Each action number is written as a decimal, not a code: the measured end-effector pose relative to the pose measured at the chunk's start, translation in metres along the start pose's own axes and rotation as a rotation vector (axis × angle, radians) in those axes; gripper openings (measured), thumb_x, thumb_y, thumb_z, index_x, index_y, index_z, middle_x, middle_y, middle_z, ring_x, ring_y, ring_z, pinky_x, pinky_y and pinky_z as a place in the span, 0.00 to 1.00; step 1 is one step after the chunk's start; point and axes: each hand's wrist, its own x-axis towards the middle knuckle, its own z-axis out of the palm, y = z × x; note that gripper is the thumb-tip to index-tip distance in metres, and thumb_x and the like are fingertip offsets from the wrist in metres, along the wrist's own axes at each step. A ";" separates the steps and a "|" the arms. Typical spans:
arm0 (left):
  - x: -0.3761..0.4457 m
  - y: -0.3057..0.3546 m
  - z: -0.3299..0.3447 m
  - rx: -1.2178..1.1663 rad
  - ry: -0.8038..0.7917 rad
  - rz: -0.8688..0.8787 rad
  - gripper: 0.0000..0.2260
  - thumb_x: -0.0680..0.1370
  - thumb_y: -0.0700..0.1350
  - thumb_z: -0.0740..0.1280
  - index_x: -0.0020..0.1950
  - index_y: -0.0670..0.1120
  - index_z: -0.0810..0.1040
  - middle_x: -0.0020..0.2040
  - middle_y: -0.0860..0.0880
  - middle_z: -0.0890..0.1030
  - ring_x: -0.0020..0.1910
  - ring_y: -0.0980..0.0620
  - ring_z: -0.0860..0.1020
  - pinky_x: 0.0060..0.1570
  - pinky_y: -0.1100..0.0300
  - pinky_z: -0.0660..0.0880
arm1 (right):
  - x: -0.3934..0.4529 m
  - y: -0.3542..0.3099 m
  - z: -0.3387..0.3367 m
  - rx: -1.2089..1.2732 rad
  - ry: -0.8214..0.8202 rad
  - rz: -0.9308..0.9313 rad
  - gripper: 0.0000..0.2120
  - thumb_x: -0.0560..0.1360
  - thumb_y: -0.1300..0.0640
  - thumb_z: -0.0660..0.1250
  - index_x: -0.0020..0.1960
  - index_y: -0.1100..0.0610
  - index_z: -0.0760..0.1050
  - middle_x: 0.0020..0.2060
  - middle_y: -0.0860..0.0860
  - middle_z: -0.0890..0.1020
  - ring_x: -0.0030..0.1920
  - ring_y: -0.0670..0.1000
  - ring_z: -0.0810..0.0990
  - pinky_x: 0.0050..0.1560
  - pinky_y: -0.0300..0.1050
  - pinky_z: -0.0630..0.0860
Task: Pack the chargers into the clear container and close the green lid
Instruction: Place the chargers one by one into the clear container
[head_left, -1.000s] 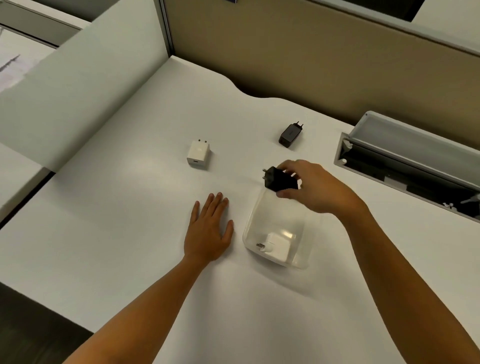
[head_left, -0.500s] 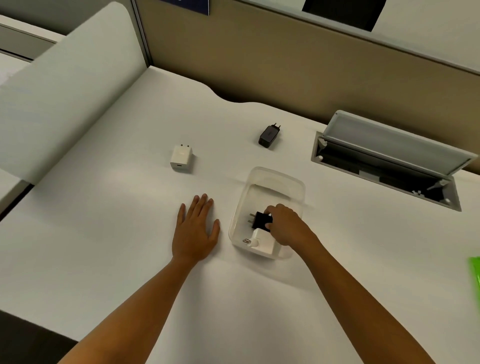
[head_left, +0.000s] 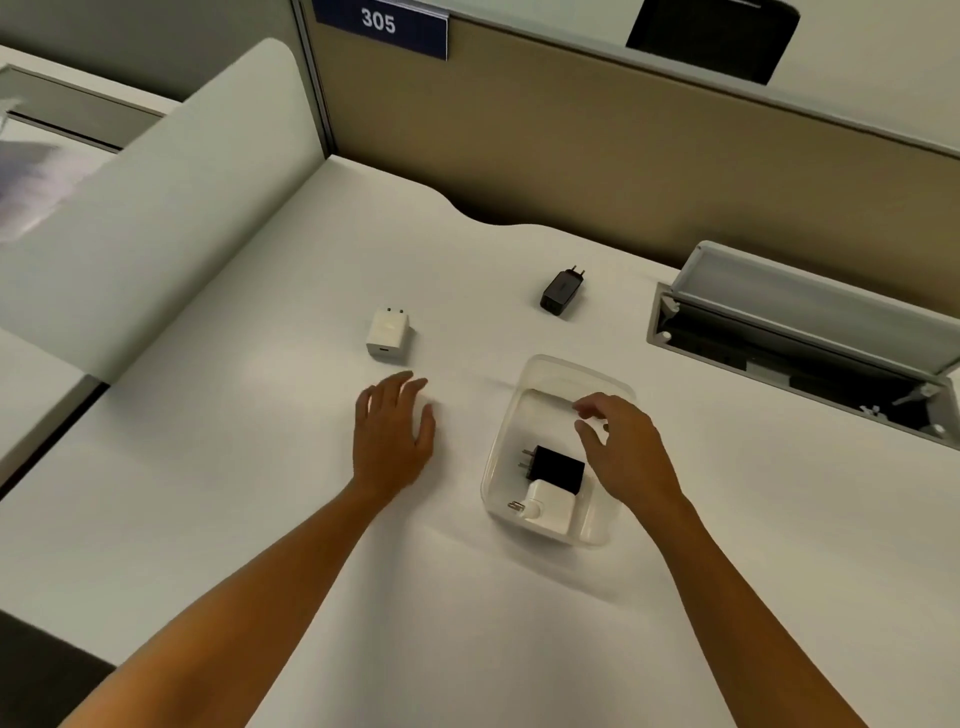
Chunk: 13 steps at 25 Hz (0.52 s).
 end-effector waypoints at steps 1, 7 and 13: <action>0.022 -0.004 -0.006 0.006 0.057 -0.086 0.20 0.77 0.44 0.63 0.69 0.44 0.72 0.69 0.43 0.74 0.68 0.43 0.72 0.70 0.47 0.65 | -0.002 0.003 -0.001 0.021 0.042 -0.020 0.11 0.78 0.55 0.65 0.60 0.50 0.76 0.56 0.45 0.80 0.56 0.47 0.77 0.60 0.43 0.75; 0.131 -0.046 -0.038 0.399 -0.386 0.255 0.43 0.73 0.29 0.64 0.81 0.53 0.49 0.82 0.48 0.45 0.80 0.44 0.42 0.77 0.40 0.51 | -0.013 0.025 -0.003 0.061 0.213 -0.102 0.10 0.79 0.56 0.63 0.60 0.49 0.75 0.54 0.43 0.80 0.57 0.44 0.75 0.59 0.39 0.72; 0.182 -0.058 -0.044 0.731 -0.807 0.598 0.32 0.76 0.39 0.67 0.78 0.55 0.61 0.80 0.50 0.58 0.80 0.49 0.51 0.71 0.53 0.60 | -0.013 0.039 -0.002 0.052 0.238 -0.087 0.10 0.79 0.57 0.63 0.60 0.50 0.75 0.54 0.45 0.80 0.56 0.42 0.73 0.59 0.36 0.70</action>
